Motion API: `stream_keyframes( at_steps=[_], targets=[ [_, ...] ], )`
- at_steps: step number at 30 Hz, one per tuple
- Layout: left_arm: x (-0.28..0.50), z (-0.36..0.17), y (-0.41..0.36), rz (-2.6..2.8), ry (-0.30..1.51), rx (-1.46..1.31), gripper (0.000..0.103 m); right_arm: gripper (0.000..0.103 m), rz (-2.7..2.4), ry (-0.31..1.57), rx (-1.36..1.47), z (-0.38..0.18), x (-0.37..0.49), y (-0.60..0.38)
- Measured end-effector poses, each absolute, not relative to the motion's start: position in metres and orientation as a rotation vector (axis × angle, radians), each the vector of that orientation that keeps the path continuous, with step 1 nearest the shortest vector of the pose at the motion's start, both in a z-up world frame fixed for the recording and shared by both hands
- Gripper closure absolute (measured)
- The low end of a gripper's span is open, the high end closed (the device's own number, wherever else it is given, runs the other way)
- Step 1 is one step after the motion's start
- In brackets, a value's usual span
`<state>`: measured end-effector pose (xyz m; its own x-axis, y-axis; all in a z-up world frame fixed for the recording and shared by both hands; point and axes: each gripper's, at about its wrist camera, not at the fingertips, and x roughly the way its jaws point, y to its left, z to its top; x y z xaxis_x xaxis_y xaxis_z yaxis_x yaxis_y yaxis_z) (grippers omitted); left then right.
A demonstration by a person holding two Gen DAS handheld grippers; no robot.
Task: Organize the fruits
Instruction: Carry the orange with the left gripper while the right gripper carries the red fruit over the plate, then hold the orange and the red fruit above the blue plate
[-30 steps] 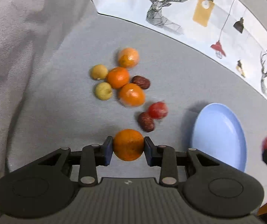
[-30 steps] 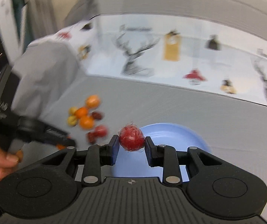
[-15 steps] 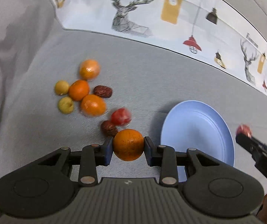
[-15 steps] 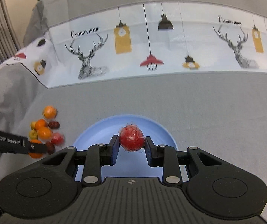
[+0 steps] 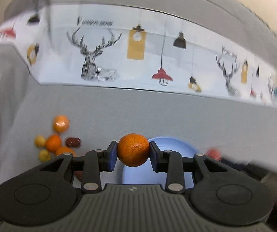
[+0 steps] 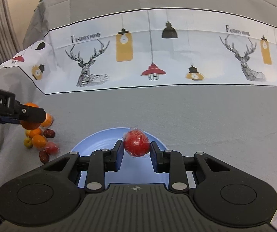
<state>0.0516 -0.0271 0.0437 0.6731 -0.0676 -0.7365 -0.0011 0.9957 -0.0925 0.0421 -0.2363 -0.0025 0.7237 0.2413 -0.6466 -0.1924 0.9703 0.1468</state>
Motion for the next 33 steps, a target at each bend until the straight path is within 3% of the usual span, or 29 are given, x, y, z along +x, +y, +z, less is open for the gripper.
stream_keyframes(
  at_steps=[4,33],
  targets=[
    [0.062,0.016,-0.028,-0.019,0.957,-0.115,0.065,0.072,0.229,0.739,0.061,-0.006,0.043,-0.238],
    [0.078,-0.019,-0.057,-0.158,1.062,-0.138,0.065,0.072,0.186,0.8,0.106,-0.015,0.055,-0.236]
  ],
)
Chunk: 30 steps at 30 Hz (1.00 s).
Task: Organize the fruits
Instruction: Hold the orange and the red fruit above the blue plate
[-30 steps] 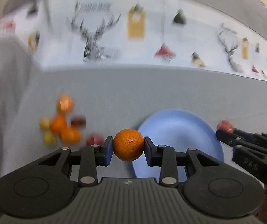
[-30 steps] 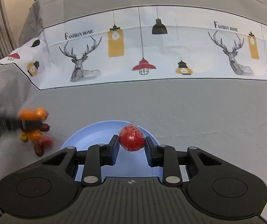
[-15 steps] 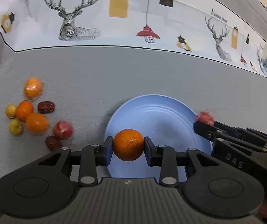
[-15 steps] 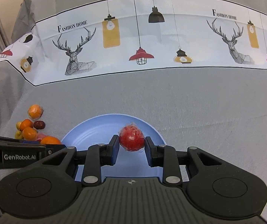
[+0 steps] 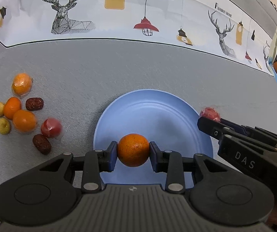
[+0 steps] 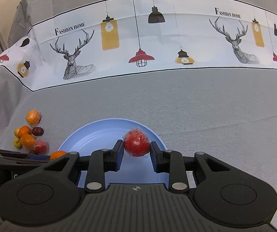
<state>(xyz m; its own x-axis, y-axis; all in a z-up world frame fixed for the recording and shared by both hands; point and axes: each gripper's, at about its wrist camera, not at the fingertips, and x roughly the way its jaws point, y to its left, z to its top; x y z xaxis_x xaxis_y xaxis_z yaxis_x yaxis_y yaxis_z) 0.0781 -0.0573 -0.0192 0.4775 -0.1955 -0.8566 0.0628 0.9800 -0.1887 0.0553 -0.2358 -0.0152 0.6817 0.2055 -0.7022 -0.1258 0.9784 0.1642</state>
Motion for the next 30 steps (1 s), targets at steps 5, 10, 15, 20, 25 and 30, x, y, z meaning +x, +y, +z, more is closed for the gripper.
stream_keyframes(
  at_steps=[5,10,15,20,25,30],
  targets=[
    [0.0793,-0.0195,-0.059,-0.162,1.063,-0.137,0.065,0.072,0.194,0.804,0.103,-0.0161,0.0554,-0.2338],
    [0.0795,-0.0195,-0.0586,-0.163,1.063,-0.139,0.065,0.072,0.195,0.803,0.1,-0.0161,0.0556,-0.2329],
    [0.0796,-0.0195,-0.0587,-0.163,1.063,-0.14,0.065,0.072,0.196,0.802,0.098,-0.016,0.0554,-0.2325],
    [0.0795,-0.0194,-0.0589,-0.164,1.062,-0.14,0.065,0.072,0.195,0.803,0.095,-0.0167,0.0559,-0.2322],
    [0.0793,-0.02,-0.0585,-0.163,1.062,-0.141,0.065,0.072,0.195,0.803,0.095,-0.0167,0.0558,-0.232],
    [0.0799,-0.0189,-0.0599,-0.165,1.061,-0.142,0.065,0.072,0.195,0.803,0.094,-0.0167,0.056,-0.2316]
  ],
)
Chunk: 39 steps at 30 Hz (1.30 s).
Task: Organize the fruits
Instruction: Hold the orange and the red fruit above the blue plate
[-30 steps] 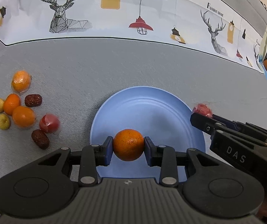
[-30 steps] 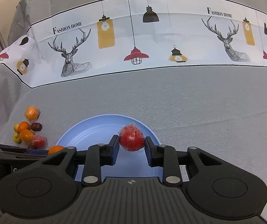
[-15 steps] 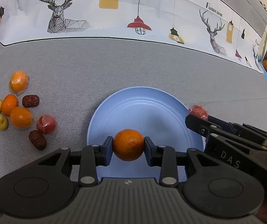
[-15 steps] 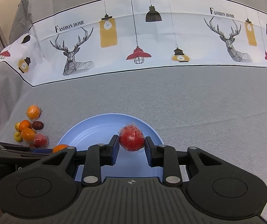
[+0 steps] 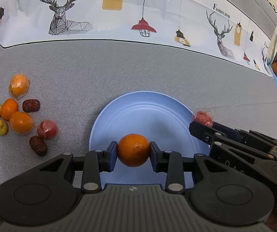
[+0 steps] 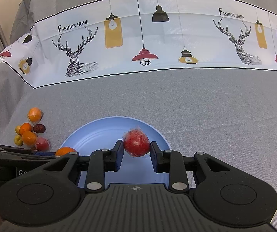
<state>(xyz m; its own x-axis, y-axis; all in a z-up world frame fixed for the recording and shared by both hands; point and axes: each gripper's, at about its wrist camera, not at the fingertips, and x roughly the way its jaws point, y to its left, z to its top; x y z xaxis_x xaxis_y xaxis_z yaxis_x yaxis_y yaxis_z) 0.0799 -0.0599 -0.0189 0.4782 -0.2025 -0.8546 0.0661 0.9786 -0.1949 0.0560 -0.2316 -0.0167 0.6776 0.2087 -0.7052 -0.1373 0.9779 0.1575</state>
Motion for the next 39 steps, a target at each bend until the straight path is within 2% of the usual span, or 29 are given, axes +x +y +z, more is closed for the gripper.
stream_keyframes(
  at_steps=[39],
  targets=[
    [0.0796,-0.0176,-0.0629,-0.17,1.06,-0.145,0.064,0.072,0.196,0.807,0.085,-0.0188,0.056,-0.2293]
  ],
)
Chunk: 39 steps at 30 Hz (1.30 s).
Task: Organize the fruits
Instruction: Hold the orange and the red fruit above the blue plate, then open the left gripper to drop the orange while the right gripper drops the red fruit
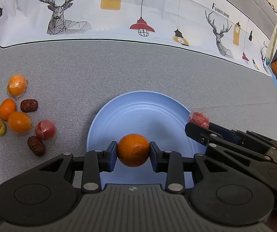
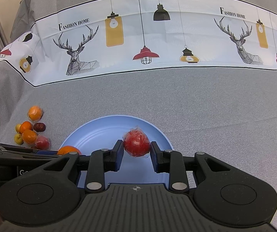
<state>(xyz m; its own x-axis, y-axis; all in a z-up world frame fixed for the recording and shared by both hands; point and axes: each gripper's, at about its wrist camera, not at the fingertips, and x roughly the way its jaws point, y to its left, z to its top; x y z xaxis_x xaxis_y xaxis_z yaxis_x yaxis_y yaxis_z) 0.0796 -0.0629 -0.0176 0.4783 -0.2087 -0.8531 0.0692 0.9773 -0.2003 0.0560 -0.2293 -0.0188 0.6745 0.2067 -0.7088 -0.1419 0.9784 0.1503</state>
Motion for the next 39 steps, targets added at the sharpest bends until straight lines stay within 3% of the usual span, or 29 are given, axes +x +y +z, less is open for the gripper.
stream_keyframes(
  at_steps=[23,28,39],
  targets=[
    [0.0795,-0.0165,-0.064,-0.169,1.054,-0.152,0.064,0.071,0.194,0.808,0.085,-0.0178,0.0567,-0.229],
    [0.0799,-0.0156,-0.0624,-0.172,1.054,-0.163,0.052,0.07,0.176,0.802,0.086,-0.018,0.0559,-0.2299],
    [0.0786,-0.0135,-0.0559,-0.171,1.044,-0.182,0.051,0.066,0.151,0.798,0.081,-0.0118,0.0544,-0.2284]
  ],
)
